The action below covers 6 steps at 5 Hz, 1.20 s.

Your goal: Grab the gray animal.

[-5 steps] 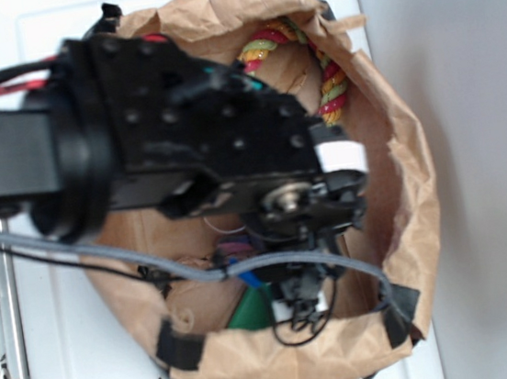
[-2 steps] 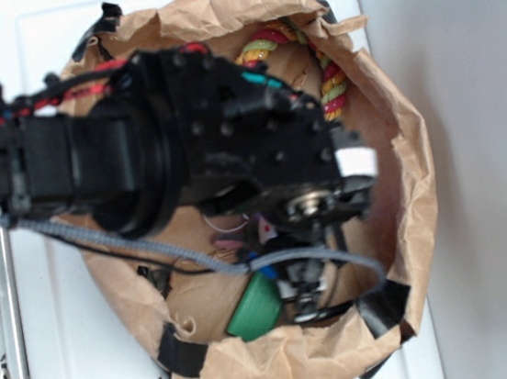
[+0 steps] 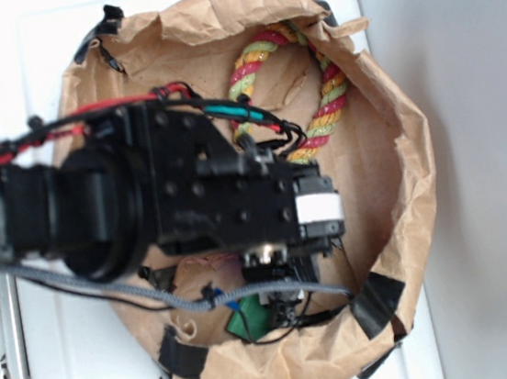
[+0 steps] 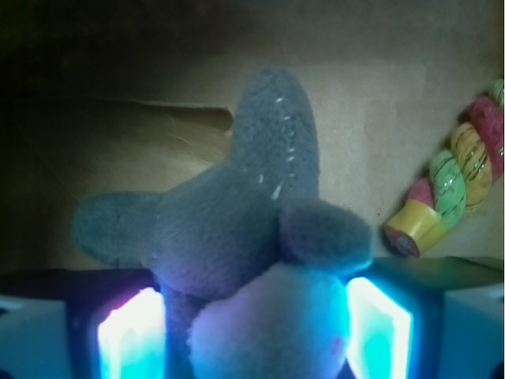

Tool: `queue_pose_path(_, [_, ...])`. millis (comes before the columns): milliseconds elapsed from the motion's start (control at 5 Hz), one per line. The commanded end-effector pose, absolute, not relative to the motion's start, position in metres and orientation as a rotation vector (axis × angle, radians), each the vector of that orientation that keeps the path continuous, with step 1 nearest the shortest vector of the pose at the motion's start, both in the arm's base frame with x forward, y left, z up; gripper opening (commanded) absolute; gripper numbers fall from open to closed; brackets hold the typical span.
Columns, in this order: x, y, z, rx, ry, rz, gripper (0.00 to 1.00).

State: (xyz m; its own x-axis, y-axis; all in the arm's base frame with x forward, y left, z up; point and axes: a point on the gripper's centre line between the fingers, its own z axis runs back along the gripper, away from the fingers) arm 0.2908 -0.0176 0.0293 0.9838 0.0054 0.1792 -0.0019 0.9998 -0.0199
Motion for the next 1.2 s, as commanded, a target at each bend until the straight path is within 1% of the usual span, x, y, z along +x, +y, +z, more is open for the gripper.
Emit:
queue_pose_path(0, [0.299, -0.023, 0.057, -0.091, -0.136, 0.041, 0.00])
queue_pose_path(200, [0.299, -0.011, 0.095, -0.141, -0.109, 0.069, 0.00])
queue_pose_path(400, [0.288, 0.014, 0.135, -0.118, -0.098, 0.074, 0.00])
queue_pose_path(600, [0.280, 0.037, 0.165, -0.069, -0.166, 0.131, 0.00])
queue_pose_path(800, [0.272, 0.050, 0.189, -0.072, -0.167, 0.130, 0.00])
queue_pose_path(1000, [0.258, 0.047, 0.195, -0.028, -0.234, 0.097, 0.00])
